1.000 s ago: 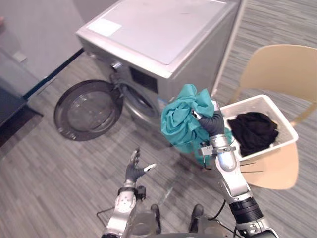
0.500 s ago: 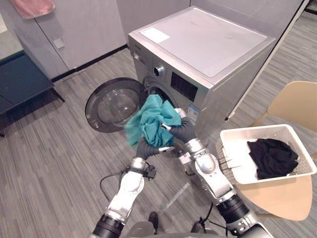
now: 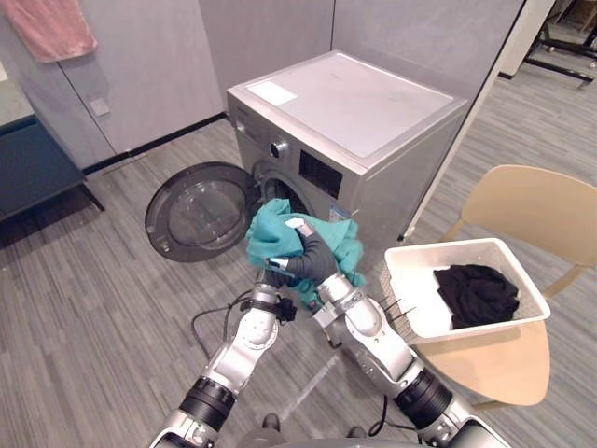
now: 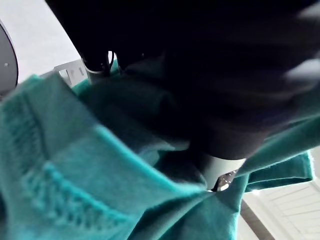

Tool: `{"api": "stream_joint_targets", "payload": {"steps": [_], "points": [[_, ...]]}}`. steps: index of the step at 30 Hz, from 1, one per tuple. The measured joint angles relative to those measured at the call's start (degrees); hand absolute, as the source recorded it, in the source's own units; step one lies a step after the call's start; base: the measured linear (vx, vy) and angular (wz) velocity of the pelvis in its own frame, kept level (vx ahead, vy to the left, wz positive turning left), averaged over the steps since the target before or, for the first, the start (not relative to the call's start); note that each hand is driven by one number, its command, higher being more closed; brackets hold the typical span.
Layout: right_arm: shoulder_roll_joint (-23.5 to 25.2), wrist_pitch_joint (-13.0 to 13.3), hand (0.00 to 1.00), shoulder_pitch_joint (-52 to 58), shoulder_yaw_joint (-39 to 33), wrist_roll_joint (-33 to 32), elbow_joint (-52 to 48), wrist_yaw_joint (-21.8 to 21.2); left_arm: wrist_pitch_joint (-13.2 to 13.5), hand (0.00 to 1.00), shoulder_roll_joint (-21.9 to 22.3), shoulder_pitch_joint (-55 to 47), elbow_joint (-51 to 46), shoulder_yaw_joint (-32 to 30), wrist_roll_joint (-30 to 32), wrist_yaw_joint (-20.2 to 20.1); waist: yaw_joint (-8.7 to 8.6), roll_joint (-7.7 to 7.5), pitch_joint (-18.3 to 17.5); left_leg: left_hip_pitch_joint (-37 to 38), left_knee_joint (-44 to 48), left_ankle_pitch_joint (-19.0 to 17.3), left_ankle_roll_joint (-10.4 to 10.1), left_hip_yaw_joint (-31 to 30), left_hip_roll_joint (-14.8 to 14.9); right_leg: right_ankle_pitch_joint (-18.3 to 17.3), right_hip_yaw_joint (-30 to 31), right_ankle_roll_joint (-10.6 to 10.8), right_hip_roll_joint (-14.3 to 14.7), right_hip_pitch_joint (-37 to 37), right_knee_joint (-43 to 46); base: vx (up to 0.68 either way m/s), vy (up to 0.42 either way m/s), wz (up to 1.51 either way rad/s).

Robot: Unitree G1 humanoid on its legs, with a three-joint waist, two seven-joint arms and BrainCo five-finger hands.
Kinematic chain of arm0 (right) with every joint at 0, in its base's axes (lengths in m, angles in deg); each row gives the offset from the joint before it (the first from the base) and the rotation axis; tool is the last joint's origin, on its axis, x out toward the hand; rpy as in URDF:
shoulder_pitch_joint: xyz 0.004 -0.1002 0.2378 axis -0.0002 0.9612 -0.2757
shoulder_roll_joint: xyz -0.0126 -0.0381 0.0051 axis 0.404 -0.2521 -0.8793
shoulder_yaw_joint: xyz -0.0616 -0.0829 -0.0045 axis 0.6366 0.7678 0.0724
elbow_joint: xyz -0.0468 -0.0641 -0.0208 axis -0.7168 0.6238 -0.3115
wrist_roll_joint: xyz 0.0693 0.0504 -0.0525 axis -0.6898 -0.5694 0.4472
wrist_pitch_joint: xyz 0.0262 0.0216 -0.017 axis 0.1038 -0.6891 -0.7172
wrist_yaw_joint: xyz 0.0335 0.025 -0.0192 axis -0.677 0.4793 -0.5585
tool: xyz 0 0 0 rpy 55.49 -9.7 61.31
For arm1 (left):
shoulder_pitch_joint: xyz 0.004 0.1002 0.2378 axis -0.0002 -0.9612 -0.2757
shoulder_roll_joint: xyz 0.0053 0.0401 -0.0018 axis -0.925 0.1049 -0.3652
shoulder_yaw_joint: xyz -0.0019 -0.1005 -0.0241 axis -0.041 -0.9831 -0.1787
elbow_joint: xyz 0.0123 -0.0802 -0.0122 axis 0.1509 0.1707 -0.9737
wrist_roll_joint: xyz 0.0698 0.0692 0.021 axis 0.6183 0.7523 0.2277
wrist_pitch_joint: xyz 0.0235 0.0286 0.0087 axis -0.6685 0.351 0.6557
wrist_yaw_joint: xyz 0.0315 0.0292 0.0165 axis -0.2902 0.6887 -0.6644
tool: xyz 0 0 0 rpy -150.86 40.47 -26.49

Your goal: Pick up the laundry basket with both hands and put the clothes into the washing machine.

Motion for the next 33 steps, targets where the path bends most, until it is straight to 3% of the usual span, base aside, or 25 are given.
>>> {"api": "stream_joint_targets", "payload": {"steps": [2,8,15,21,24,26,28,29,30,33], "points": [[-0.46,0.02,0.00,1.06,-0.20,2.32,-0.93,0.02,0.03,1.00,0.05,-0.31,0.00,-0.31,-0.11,-0.10,-0.02,-0.15,-0.09,0.14,-0.28,0.20,-0.33,0.19,0.60,0.01,0.82,-0.04,0.68,-0.11,-0.08,-0.06,-0.057,-0.11],[-4.36,0.21,0.00,11.28,-6.59,18.95,-3.70,0.25,-0.21,1.00,2.52,-6.45,4.01,-4.23,-0.85,-0.61,-0.10,-0.38,-0.69,1.15,-1.03,0.56,-0.90,1.11,1.49,-0.05,1.71,-0.82,1.67,-0.29,0.06,0.04,-0.024,-0.08],[-7.97,-0.31,0.00,23.14,-20.45,25.07,-0.77,1.31,-0.37,1.00,2.51,-13.82,6.77,-12.36,-4.17,-3.14,-0.35,-0.37,-0.68,1.37,-2.08,0.56,-0.90,1.64,1.37,-0.77,2.41,-0.54,1.68,-1.24,1.60,0.03,0.009,-0.03],[-7.63,-1.96,0.00,24.31,-22.21,24.57,18.79,-1.18,-0.38,1.00,2.14,-16.45,15.30,-18.12,-7.97,-5.60,-0.28,-0.20,-0.55,-0.07,-2.70,0.73,-1.07,0.90,1.02,-0.78,1.52,-0.50,1.41,-2.27,1.08,0.00,0.009,0.07],[-6.96,-3.57,0.00,22.98,-23.28,26.24,28.62,-0.90,-1.18,1.00,2.76,-16.44,20.21,-19.31,-10.28,-6.78,-0.47,0.70,0.47,-3.70,-1.87,1.87,-0.83,-2.34,0.23,-1.00,-2.38,-0.19,0.35,-3.58,1.42,0.00,0.018,0.63],[-6.31,-4.05,0.00,20.72,-25.20,28.49,35.09,0.40,-1.29,1.00,3.34,-16.35,21.48,-19.42,-11.71,-7.23,-0.47,1.76,2.86,-5.98,-1.41,3.51,-0.22,-3.98,-0.83,-3.07,-7.34,0.46,-1.56,-4.06,4.18,-0.02,0.031,1.21],[-5.44,-4.15,0.00,19.39,-26.89,29.30,39.36,1.14,-1.38,1.00,3.70,-16.41,21.87,-19.34,-12.17,-7.75,-0.79,1.95,3.70,-7.97,-0.31,4.42,1.41,0.93,-1.41,-4.54,-11.38,0.84,-3.45,-4.46,6.26,-0.03,0.098,1.12],[-4.79,-4.75,0.00,18.78,-27.48,29.55,42.69,2.01,-1.44,1.00,4.12,-16.82,22.45,-19.44,-12.80,-7.84,-0.82,2.04,3.89,-9.08,0.90,3.28,3.22,8.38,-1.06,-5.85,-13.43,1.46,-4.78,-5.18,8.48,0.03,0.117,1.02],[-4.37,-5.38,0.00,17.85,-27.87,29.50,44.71,2.52,-1.54,1.00,4.07,-17.43,22.98,-19.62,-13.33,-8.04,-0.99,1.81,4.16,-9.51,1.82,3.27,3.21,11.78,-0.40,-6.71,-14.52,2.04,-5.60,-5.18,9.76,0.05,0.097,0.82],[-2.34,-5.73,0.00,16.61,-29.94,29.40,47.53,3.04,-1.95,1.00,3.83,-17.66,27.03,-19.95,-13.57,-8.80,-0.63,1.14,4.53,-9.88,1.87,3.13,3.38,10.95,-1.86,-7.28,-15.76,3.19,-7.26,-5.10,10.96,0.09,0.057,0.34]]}}
